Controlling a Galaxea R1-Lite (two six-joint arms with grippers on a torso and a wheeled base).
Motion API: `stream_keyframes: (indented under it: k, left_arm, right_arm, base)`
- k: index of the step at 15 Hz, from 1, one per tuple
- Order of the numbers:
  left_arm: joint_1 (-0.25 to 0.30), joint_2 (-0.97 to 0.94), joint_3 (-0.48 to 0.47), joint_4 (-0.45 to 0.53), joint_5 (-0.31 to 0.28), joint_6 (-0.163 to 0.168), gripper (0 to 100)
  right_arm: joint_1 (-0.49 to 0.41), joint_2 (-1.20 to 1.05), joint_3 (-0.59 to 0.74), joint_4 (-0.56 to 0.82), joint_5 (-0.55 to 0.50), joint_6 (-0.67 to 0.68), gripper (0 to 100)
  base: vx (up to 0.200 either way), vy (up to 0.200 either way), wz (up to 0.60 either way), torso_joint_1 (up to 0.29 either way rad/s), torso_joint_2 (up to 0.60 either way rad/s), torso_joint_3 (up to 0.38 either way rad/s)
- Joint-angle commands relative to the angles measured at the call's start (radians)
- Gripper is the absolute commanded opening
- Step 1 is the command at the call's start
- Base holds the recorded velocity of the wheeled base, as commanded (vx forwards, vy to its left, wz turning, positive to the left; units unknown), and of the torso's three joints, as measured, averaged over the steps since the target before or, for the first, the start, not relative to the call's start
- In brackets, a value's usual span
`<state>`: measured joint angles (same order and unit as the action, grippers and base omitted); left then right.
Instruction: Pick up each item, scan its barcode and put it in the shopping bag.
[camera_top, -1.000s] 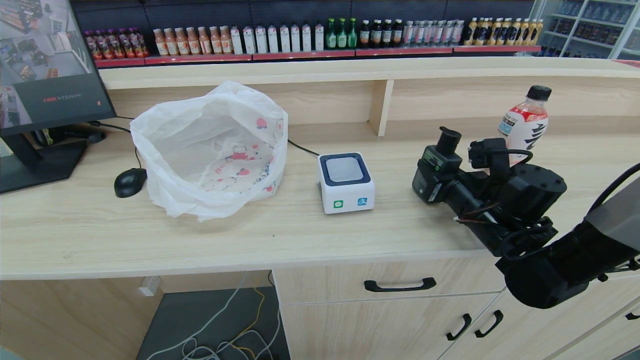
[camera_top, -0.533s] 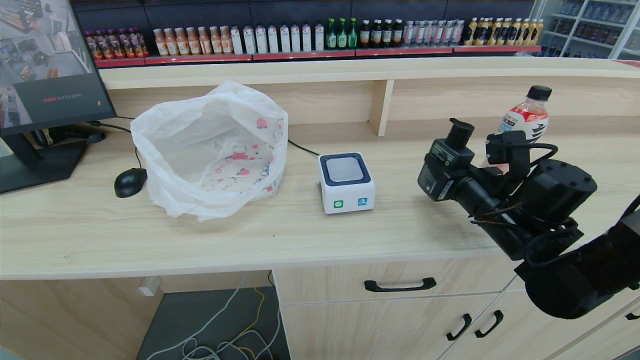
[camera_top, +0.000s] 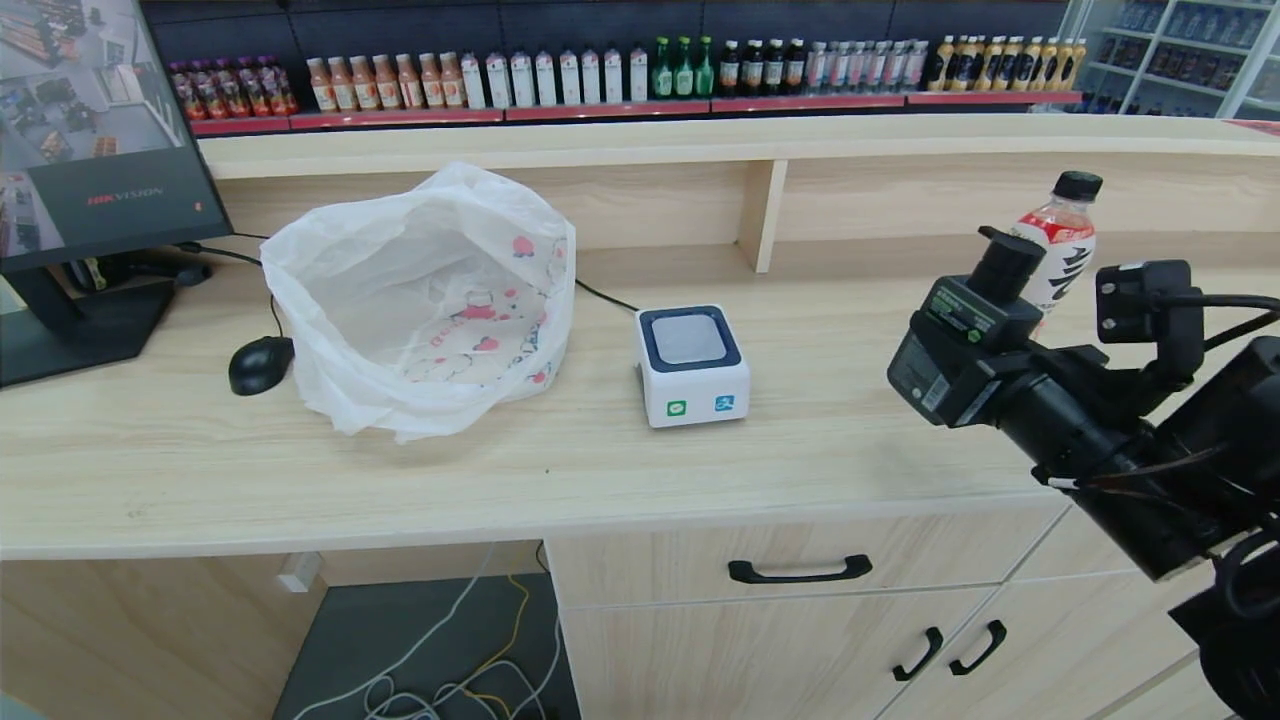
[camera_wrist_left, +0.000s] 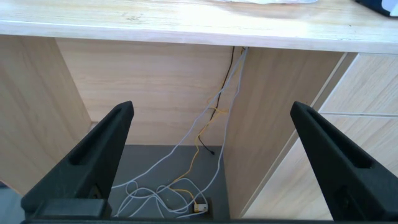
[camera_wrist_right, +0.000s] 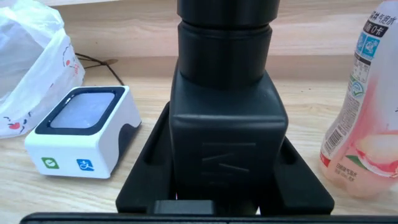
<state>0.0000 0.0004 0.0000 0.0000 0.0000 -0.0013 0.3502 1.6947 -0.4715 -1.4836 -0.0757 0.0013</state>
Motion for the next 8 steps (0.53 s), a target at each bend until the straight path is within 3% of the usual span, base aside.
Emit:
stream_keyframes:
  k: [1, 8]
  left_arm:
    - [0.000, 0.000, 0.000, 0.000, 0.000, 0.000, 100]
    - [0.000, 0.000, 0.000, 0.000, 0.000, 0.000, 100]
  right_arm:
    - [0.010, -0.056, 0.034, 0.000, 0.010, 0.000, 0]
    - [0.121, -0.102, 0.074, 0.002, 0.033, 0.080, 0]
  base:
    - [0.000, 0.000, 0.00, 0.000, 0.00, 0.000]
    - [0.000, 0.000, 0.00, 0.000, 0.00, 0.000]
